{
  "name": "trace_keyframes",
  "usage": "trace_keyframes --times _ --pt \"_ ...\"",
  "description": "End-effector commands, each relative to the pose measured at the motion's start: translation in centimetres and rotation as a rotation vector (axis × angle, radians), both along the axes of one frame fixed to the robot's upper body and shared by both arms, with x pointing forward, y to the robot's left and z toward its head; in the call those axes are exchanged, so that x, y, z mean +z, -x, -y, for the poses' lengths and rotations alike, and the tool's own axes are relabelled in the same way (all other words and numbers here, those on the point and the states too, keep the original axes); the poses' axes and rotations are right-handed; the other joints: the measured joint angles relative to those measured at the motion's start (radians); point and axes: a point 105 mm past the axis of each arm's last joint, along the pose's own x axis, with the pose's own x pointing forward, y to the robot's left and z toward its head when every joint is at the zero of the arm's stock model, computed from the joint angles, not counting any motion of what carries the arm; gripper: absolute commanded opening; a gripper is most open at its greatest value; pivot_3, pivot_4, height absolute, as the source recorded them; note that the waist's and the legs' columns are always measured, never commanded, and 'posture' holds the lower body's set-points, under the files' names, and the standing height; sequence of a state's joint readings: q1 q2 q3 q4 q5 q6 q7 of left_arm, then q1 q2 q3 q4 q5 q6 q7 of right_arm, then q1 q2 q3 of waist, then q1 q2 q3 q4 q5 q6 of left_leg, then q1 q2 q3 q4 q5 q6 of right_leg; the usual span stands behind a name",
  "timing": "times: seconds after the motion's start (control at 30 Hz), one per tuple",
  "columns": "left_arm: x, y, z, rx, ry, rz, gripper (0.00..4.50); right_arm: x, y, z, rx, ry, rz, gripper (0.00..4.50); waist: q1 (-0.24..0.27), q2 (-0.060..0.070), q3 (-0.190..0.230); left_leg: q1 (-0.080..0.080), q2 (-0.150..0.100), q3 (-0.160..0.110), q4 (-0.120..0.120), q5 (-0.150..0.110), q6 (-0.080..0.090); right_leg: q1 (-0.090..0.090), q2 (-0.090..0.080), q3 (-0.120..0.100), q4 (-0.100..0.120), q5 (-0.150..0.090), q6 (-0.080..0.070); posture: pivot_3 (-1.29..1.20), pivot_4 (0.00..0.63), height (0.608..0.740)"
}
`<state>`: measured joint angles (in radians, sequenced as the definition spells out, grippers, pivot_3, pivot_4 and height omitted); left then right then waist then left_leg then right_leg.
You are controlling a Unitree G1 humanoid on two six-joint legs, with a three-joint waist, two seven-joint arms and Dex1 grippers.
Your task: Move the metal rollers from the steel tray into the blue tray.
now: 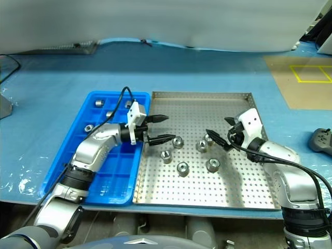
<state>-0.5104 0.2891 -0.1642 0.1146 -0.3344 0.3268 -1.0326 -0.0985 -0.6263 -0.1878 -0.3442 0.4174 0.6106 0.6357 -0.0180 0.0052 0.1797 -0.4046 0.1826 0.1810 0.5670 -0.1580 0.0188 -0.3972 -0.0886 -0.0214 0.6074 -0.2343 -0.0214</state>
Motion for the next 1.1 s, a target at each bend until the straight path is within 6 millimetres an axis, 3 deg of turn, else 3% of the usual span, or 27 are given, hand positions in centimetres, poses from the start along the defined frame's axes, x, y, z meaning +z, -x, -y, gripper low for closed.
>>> trace_keyframes --times 0.03,0.37,0.7,1.1 --pt "1.3 0.3 0.3 -0.037 0.009 0.039 4.49 1.1 0.0 -0.1 0.011 0.011 0.052 4.5 0.0 0.0 0.0 0.0 0.0 0.0 0.0 0.0 0.0 0.0 0.0 0.0 0.0 0.0 0.0 -0.36 0.15 0.74" --pt "1.8 0.6 0.4 -0.073 -0.003 0.029 4.49 1.0 0.0 -0.1 0.011 0.016 0.049 4.5 0.0 0.0 0.0 0.0 0.0 0.0 0.0 0.0 0.001 0.0 0.0 0.0 0.0 0.0 0.0 -0.36 0.15 0.74" --pt "0.4 2.6 0.3 -0.289 -0.319 0.005 4.49 1.0 -0.1 -0.1 0.007 0.024 0.049 4.5 0.002 0.001 0.0 0.0 0.0 0.0 0.001 -0.001 -0.001 0.001 0.0 0.0 0.001 0.0 0.0 -0.37 0.15 0.74" --pt "-2.5 2.1 1.2 -0.406 -0.592 -0.018 4.49 0.8 0.1 0.0 0.0 0.037 0.048 4.5 -0.002 0.001 -0.001 0.001 0.0 0.0 0.001 0.0 0.0 0.001 0.0 0.0 0.001 0.0 0.0 -0.38 0.15 0.74"
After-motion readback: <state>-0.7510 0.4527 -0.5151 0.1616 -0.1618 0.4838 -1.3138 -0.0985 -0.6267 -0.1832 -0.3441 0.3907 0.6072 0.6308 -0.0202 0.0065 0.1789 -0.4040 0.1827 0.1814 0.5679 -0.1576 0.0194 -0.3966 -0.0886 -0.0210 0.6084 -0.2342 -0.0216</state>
